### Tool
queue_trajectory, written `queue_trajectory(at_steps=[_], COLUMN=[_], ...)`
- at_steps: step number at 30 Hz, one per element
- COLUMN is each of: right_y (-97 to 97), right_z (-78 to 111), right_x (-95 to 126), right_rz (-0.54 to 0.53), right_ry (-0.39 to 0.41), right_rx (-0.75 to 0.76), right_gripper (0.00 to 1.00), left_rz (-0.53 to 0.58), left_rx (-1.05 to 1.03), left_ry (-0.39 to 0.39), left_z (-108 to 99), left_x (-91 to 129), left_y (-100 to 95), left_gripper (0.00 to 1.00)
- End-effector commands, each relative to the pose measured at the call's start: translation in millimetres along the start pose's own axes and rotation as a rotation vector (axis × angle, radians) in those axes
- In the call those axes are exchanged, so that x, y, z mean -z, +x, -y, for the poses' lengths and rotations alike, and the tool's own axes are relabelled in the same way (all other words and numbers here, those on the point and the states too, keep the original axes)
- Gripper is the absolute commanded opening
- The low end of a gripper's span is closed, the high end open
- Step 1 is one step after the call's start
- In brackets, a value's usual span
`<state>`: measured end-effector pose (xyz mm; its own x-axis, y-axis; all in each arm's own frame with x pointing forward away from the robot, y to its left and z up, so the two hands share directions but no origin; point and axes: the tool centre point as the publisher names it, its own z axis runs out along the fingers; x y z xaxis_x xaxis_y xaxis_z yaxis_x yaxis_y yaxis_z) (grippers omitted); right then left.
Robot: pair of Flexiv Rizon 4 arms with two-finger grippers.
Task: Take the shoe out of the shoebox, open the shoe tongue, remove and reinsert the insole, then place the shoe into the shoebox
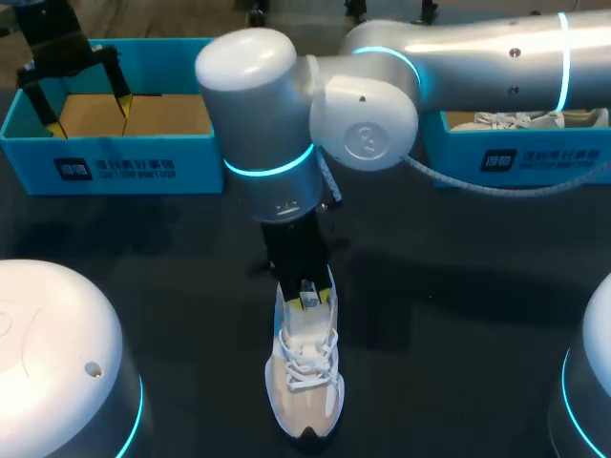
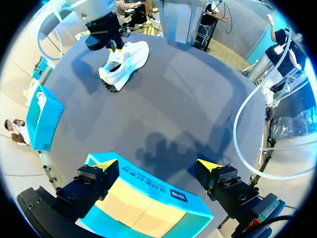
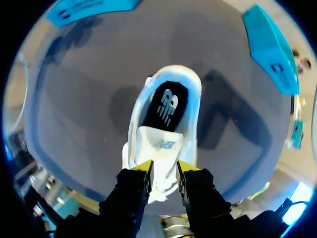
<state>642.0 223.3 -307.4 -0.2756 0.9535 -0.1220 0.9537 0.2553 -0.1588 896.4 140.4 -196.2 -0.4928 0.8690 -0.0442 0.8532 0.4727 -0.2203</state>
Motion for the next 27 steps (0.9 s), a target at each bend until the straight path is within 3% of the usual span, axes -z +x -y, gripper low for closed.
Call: queue_trajectory(at_steps=[1, 2, 3, 4, 5, 11, 13, 14, 16, 17, 25, 27], right_y=[-9.1, -11.0, -11.8, -12.6, -12.9, -18.2, -20.2, -21.5, -22.9, -24.6, -24.6, -21.2], right_z=[-4.2, -5.0, -5.3, -5.7, -6.2, -11.6, -17.5, -21.8, -30.5, -36.4, -36.4, -52.1], right_x=[20, 23, 26, 29, 34, 57, 62, 64, 68, 68, 68, 54], right_rz=[0.013, 0.016, 0.021, 0.03, 0.037, 0.086, 0.11, 0.135, 0.185, 0.168, 0.168, 0.152], right_ry=[-0.056, -0.064, -0.05, -0.037, -0.029, -0.053, -0.109, -0.198, -0.212, -0.15, -0.15, -0.145], right_rx=[0.222, 0.276, 0.293, 0.328, 0.374, 0.633, 0.785, 0.938, 1.079, 1.084, 1.084, 1.1], right_gripper=[0.37, 0.45, 0.64, 0.91, 1.0, 1.0, 1.0, 1.0, 1.0, 1.0, 1.0, 1.0], left_rz=[-0.003, -0.003, -0.003, -0.003, -0.003, -0.003, -0.003, -0.003, -0.003, -0.003, -0.003, -0.003], left_rx=[-0.001, -0.001, -0.001, -0.001, -0.001, -0.001, -0.001, -0.001, -0.001, -0.001, -0.001, -0.001], left_ry=[0.001, 0.001, 0.001, 0.001, 0.001, 0.001, 0.001, 0.001, 0.001, 0.001, 0.001, 0.001], left_z=[-1, -1, -1, -1, -1, -1, -1, -1, -1, -1, -1, -1], left_x=[0, 0, 0, 0, 0, 0, 0, 0, 0, 0, 0, 0], left_y=[-0.3, -0.3, -0.3, -0.3, -0.3, -0.3, -0.3, -0.3, -0.3, -0.3, -0.3, -0.3], left_gripper=[1.0, 1.0, 1.0, 1.0, 1.0, 1.0, 1.0, 1.0, 1.0, 1.0, 1.0, 1.0])
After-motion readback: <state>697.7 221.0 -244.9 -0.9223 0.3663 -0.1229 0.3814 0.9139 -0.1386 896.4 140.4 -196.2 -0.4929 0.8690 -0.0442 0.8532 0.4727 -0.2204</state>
